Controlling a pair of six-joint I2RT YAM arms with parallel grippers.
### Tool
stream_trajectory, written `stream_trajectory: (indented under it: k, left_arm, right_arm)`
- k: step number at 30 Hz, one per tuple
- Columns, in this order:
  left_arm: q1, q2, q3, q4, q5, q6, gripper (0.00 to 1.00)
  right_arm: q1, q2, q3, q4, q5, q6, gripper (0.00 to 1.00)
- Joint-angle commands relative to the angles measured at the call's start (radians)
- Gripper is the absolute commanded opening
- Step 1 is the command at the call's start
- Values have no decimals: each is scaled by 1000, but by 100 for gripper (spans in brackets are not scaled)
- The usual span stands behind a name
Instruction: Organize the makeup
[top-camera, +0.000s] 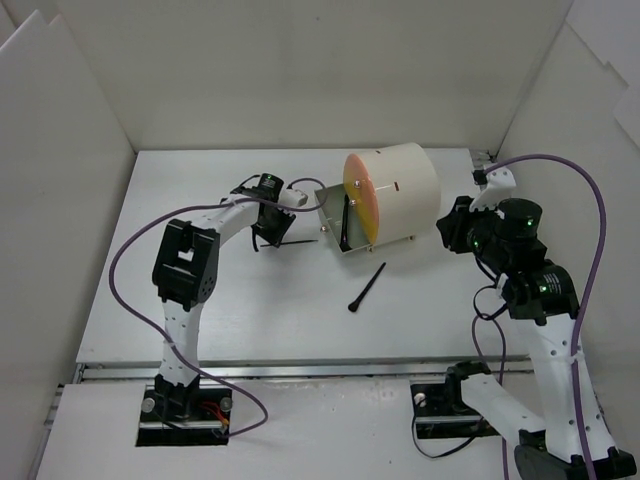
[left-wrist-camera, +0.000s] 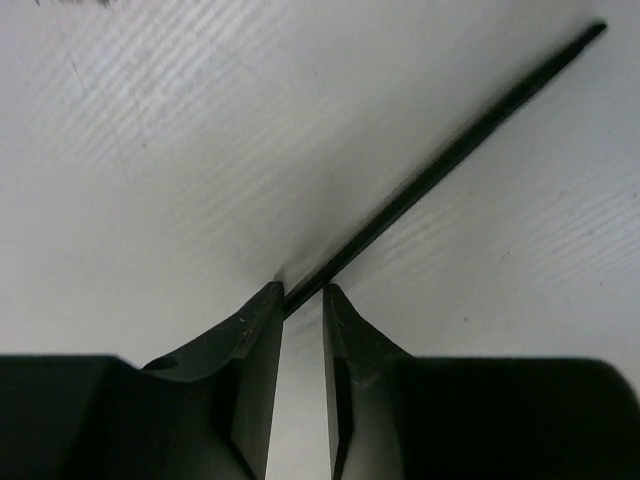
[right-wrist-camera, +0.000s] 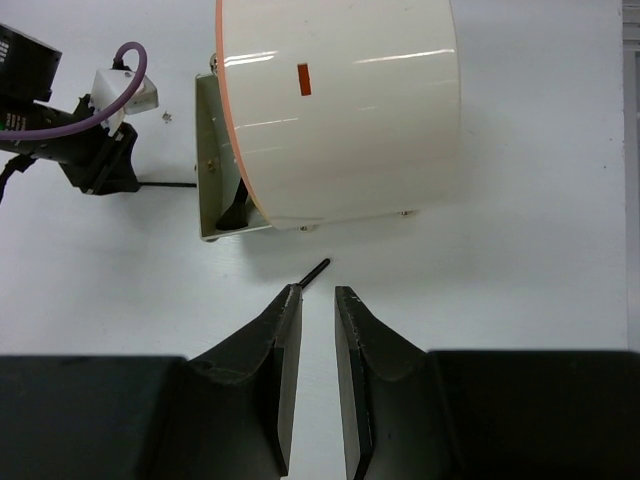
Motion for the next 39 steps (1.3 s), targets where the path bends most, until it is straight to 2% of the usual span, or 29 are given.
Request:
stream_trajectory:
  k: [1, 7, 10, 15, 25, 30, 32, 35, 39]
  left_arm:
    - [-12, -57, -90, -54, -60, -61, 18]
    - [-44, -112, -231, -48, -93, -124, 1]
    - [-53, -136, -300, -28, -82, -168, 0]
    - [-53, -182, -333, -7, -90, -233, 0]
    - [-44, -408, -290, 33, 4, -309, 0]
    - [-35, -449, -238, 4, 11, -351, 0]
    - [-35, -454, -207, -4, 65, -386, 0]
    - [-35, -442, -118, 7, 129, -493, 0]
    - [-35, -388, -40, 119, 235, -689, 0]
  right_arm:
    - [8, -10, 0, 62, 5, 3, 17]
    - [8, -2, 0, 62, -7, -5, 17]
    - [5, 4, 4, 62, -15, -8, 17]
    - [8, 19, 7, 63, -23, -17, 17]
    - [5, 29, 23, 65, -29, -28, 17]
    - [5, 29, 24, 66, -23, -31, 17]
    - [6, 26, 24, 65, -24, -30, 17]
    - [8, 29, 27, 69, -26, -28, 17]
    - [6, 24, 23, 71, -26, -23, 17]
